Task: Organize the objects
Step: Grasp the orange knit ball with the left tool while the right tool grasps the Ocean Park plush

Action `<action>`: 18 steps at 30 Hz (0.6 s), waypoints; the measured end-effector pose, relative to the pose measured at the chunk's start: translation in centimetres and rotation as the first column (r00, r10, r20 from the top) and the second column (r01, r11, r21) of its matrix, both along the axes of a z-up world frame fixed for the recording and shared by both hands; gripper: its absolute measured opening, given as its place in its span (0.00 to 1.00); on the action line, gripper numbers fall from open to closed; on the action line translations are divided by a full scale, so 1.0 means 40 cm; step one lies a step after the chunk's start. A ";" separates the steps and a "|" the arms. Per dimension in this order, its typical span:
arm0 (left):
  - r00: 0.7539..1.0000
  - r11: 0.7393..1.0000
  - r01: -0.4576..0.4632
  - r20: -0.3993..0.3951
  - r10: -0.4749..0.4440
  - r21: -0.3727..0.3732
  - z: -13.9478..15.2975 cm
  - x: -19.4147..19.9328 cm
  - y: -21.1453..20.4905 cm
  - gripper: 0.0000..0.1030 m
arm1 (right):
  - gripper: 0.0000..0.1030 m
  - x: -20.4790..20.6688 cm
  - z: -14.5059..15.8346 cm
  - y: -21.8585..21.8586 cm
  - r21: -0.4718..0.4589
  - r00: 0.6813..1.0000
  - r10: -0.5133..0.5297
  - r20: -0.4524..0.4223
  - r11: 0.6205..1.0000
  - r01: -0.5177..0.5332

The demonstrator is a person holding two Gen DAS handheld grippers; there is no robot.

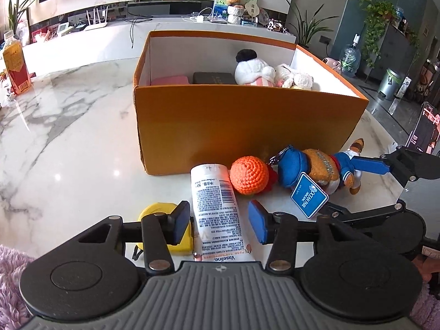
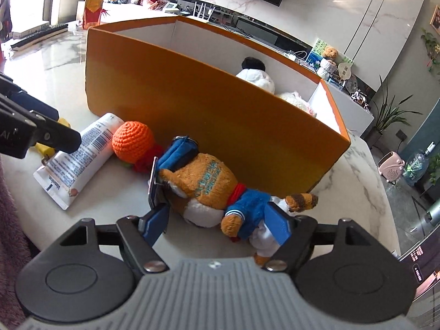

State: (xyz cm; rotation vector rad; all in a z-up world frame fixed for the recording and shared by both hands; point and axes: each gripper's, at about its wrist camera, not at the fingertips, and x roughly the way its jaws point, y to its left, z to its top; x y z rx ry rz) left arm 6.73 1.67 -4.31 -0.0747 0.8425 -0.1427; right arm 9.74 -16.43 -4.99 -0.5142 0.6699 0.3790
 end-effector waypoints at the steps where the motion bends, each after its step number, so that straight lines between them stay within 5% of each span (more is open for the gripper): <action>1: 1.000 1.000 0.000 0.002 0.000 -0.001 0.001 -0.001 0.000 0.54 | 0.79 0.002 -0.004 0.005 -0.016 1.000 0.002 0.000 1.000 -0.002; 8: 1.000 1.000 0.014 0.024 -0.015 0.028 0.014 -0.011 -0.014 0.54 | 0.78 0.006 -0.034 0.039 -0.143 1.000 0.003 0.029 0.990 0.002; 12: 0.996 0.994 0.062 0.052 -0.067 0.094 0.026 -0.010 -0.043 0.54 | 0.66 0.004 -0.052 0.057 -0.231 0.996 -0.012 0.087 0.972 0.032; 18: 0.990 0.981 0.115 0.062 -0.126 0.158 0.036 0.009 -0.076 0.54 | 0.51 -0.012 -0.029 0.031 -0.182 0.996 -0.010 0.090 0.983 0.026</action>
